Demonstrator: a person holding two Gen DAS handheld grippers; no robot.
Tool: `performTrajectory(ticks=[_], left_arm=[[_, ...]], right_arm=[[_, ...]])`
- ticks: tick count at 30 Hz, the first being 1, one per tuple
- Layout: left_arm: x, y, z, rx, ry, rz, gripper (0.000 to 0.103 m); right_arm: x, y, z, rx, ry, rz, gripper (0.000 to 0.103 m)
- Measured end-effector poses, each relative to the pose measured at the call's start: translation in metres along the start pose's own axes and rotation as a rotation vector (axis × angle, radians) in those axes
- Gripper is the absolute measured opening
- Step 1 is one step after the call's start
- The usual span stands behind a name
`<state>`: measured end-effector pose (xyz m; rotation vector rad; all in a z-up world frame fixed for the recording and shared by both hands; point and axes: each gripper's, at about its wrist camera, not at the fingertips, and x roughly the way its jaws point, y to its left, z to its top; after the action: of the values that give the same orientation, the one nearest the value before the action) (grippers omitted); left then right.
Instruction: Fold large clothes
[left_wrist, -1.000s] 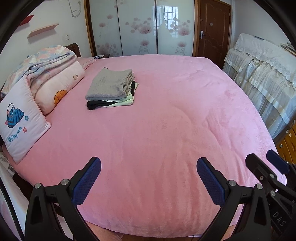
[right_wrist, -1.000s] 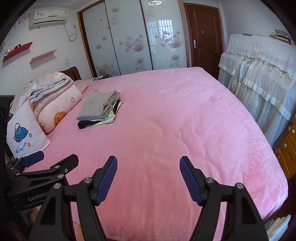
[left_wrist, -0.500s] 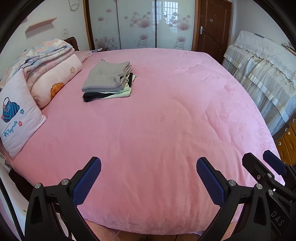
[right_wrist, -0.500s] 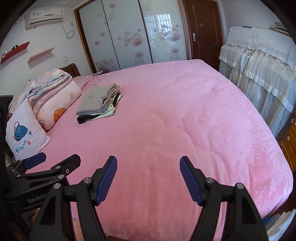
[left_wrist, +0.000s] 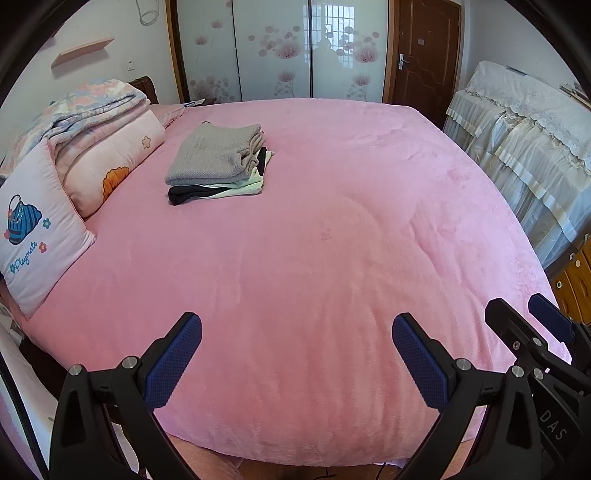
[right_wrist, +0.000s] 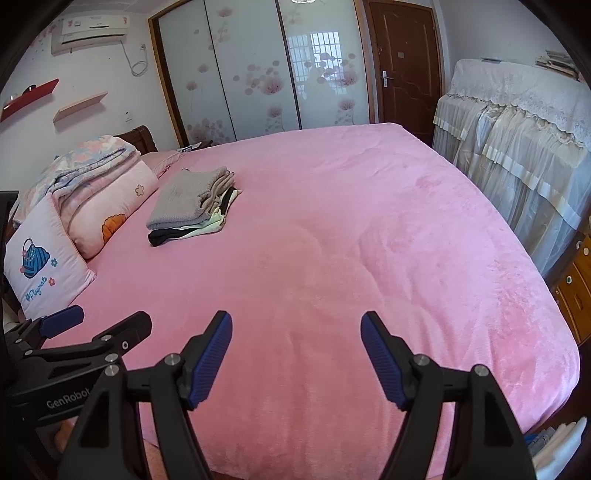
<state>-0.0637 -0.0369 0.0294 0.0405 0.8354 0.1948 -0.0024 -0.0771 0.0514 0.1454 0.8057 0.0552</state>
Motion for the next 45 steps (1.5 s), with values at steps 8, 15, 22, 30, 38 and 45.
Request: performTrajectory(ticks=[8, 15, 22, 30, 38, 45], left_arm=[[-0.007, 0.001, -0.004, -0.004, -0.008, -0.001, 0.102], [-0.009, 0.002, -0.003, -0.001, -0.012, -0.001, 0.102], [-0.012, 0.001, -0.004, 0.004, -0.02, 0.001, 0.102], [-0.013, 0.001, -0.004, 0.004, -0.021, 0.002, 0.102], [-0.014, 0.002, -0.002, 0.0, -0.011, -0.002, 0.102], [-0.013, 0.003, 0.0, 0.0, -0.009, -0.002, 0.102]], right_arm=[[-0.003, 0.0, -0.002, 0.004, 0.002, 0.002, 0.074], [-0.007, 0.003, -0.004, -0.004, -0.006, 0.0, 0.074], [-0.008, 0.003, -0.004, -0.005, -0.004, -0.002, 0.074], [-0.009, 0.002, -0.005, -0.004, -0.008, -0.006, 0.074], [-0.008, 0.002, -0.005, 0.003, 0.003, -0.011, 0.074], [-0.007, 0.003, -0.006, 0.007, 0.001, -0.013, 0.074]])
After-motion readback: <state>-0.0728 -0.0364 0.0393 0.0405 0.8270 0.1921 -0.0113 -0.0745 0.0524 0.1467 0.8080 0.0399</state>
